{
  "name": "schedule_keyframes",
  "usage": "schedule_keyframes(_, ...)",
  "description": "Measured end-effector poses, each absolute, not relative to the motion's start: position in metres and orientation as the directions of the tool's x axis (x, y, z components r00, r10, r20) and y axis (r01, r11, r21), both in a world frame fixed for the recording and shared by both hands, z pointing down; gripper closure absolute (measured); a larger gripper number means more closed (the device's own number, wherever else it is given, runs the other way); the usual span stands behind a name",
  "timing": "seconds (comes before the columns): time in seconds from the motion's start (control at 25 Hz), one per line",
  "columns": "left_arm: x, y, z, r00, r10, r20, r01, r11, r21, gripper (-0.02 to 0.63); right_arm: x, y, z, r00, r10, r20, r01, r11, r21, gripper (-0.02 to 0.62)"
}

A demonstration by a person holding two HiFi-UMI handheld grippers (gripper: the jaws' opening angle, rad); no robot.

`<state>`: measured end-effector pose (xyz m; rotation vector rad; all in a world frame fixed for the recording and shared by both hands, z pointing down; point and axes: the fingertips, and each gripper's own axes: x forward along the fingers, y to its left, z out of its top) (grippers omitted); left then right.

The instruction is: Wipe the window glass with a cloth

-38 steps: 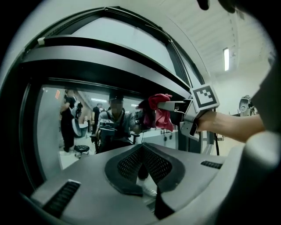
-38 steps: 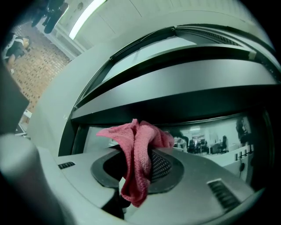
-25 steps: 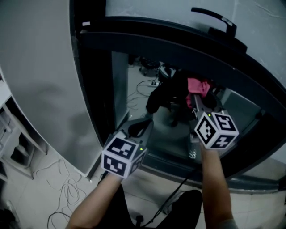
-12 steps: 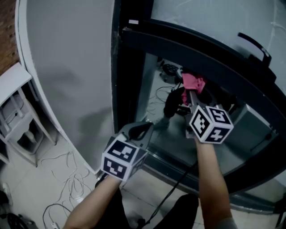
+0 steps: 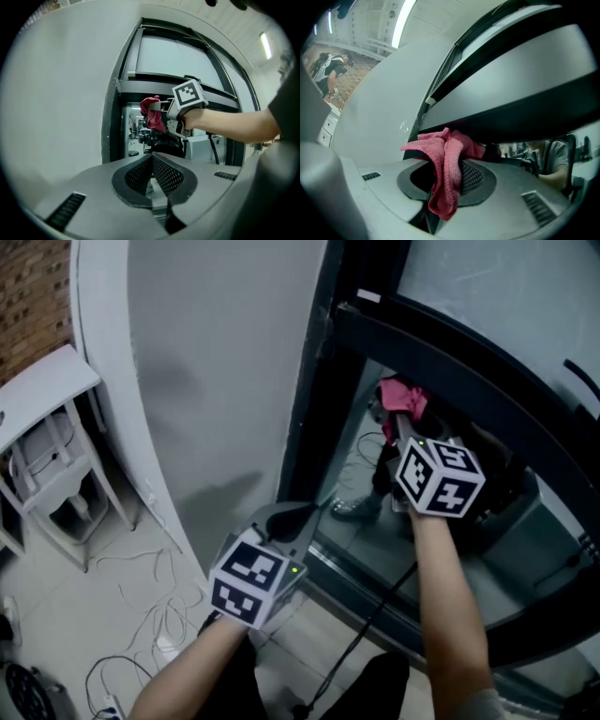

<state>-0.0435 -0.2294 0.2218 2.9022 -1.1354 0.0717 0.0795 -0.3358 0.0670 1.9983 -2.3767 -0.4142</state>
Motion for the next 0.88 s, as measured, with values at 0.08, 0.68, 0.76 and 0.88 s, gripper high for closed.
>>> schedule_keyframes(0.08,-0.055,-0.233,0.226,0.724,-0.688,0.053,-0.689,-0.725,0.010,0.601,0.069,-0.347,0.068,-0.193,-0.969,-0.155,-0.962,0.156,0.223,0.491)
schedule_keyframes(0.68,-0.088,-0.256,0.264,0.695,-0.713,0.099,-0.719,-0.693,0.056,0.600,0.022,-0.403,0.099,-0.278,-0.960,-0.034,-0.924,0.257,0.282,0.491)
schedule_keyframes(0.76,-0.088,-0.256,0.274,0.694,-0.712,0.110,-0.720,-0.691,0.070,0.601,0.023,-0.404,0.118,-0.283,-0.959,-0.003,-0.922,0.271,0.278,0.492)
schedule_keyframes(0.88,-0.090,-0.258,0.290,0.689,-0.713,0.130,-0.724,-0.685,0.082,0.601,0.022,-0.405,0.146,-0.291,-0.956,0.038,-0.919,0.291,0.265,0.492)
